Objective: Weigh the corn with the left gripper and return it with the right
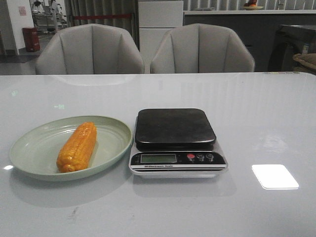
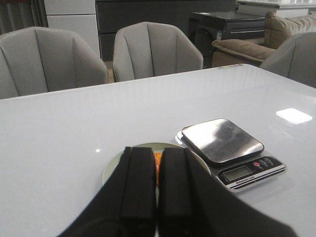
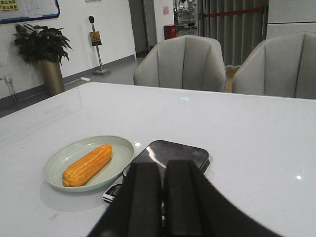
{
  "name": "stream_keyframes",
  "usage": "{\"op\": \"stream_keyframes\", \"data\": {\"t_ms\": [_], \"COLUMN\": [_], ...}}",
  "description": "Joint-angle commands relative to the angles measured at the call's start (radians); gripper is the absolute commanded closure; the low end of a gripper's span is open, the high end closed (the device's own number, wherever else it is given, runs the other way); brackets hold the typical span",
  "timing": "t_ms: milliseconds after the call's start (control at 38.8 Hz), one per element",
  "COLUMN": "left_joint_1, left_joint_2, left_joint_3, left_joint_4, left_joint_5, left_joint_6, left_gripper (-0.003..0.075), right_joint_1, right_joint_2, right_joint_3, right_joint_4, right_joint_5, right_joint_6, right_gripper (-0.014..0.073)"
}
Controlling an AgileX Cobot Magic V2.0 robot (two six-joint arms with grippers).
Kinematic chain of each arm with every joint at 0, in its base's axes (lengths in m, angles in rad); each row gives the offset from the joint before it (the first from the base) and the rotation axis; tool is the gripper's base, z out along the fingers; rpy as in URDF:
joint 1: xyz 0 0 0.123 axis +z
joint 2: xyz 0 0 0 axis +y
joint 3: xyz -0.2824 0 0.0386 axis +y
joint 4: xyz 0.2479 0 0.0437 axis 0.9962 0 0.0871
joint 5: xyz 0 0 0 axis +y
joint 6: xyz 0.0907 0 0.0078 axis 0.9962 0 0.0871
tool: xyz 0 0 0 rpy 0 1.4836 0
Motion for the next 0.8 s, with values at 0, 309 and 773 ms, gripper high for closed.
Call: {"op": "stream_keyframes", "data": {"t_ms": [0,309,773], "left_joint_1": [0.015,0.267,0.523], "left_joint_2": [0.0,0.0,-0.023], "left_joint_3": [0.004,0.248,0.404], "left_joint_4": [0.005,0.002,-0.063], "left_joint_5": [-0.082,-0.417,-0.585], "left_joint_6": [-0.002,-0.002,-0.002], "left_gripper": [0.0596,0.0596,0.0596], "right_joint_1": [-0.008,-0.008,-0.008], "right_joint_2": [0.012,0.012,0.012], "right_joint_3": [-0.025,-0.025,-0.025], "right_joint_4": [-0.004,-0.004,-0.004], "right_joint_5": [-0.089,-0.089,-0.088], "right_joint_6": [-0.012,-0.012,-0.012], "right_gripper": [0.0407,0.0407,0.0407]}}
